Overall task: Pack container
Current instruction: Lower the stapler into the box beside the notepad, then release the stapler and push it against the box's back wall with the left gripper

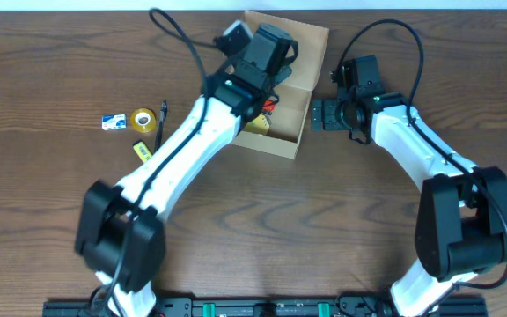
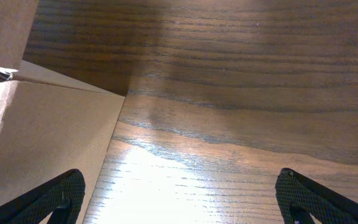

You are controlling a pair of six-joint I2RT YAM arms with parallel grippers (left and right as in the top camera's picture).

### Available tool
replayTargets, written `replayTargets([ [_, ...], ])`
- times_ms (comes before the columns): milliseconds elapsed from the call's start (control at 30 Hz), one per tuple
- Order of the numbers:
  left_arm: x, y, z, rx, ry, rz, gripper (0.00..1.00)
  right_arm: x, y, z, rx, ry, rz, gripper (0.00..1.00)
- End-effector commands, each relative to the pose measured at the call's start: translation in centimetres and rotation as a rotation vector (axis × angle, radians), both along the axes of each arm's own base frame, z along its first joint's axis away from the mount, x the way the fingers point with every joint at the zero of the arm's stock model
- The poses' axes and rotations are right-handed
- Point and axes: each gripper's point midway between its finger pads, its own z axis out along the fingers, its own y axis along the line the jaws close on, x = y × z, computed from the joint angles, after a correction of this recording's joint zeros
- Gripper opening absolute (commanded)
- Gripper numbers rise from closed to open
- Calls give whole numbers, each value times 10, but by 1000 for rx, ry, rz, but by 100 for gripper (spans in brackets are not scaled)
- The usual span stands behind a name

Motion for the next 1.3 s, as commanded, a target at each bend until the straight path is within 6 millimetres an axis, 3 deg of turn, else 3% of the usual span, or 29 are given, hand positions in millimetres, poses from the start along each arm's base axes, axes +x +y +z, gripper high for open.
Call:
replayTargets([
  [0, -6, 13, 47, 274, -153, -191, 6, 0, -2, 0, 7, 2, -13, 99],
  [100, -19, 32, 54, 428, -151, -252, 6, 0, -1, 0, 7, 3, -12, 99],
  [267, -45, 72, 36, 687, -15, -357, 35, 0, -2, 0, 7, 3, -13, 99],
  [333, -53, 84, 24, 725, 54, -383, 65, 0, -1, 0, 7, 3, -12, 99],
  [367, -56, 88, 19, 725, 81, -391, 94, 0, -1, 0, 7, 3, -12, 99],
  [400, -58, 90, 14, 724, 105, -410, 95, 0, -1, 0, 7, 3, -12, 99],
  [600, -55, 106, -29, 689, 231, -541, 95, 0, -1, 0, 7, 3, -12, 99],
  [667, -53, 105, -46, 648, 266, -590, 100, 0, -1, 0, 7, 3, -12, 99],
  [767, -49, 94, -72, 562, 296, -687, 79, 0, -2, 0, 7, 3, -13, 99],
  [900, -46, 84, -96, 526, 321, -745, 76, 0, -2, 0, 7, 3, -13, 99],
  [1033, -46, 85, -106, 541, 342, -759, 74, 0, -1, 0, 7, 3, -12, 99],
  [1267, -42, 96, -108, 600, 349, -732, 52, 0, -1, 0, 7, 3, -12, 99],
])
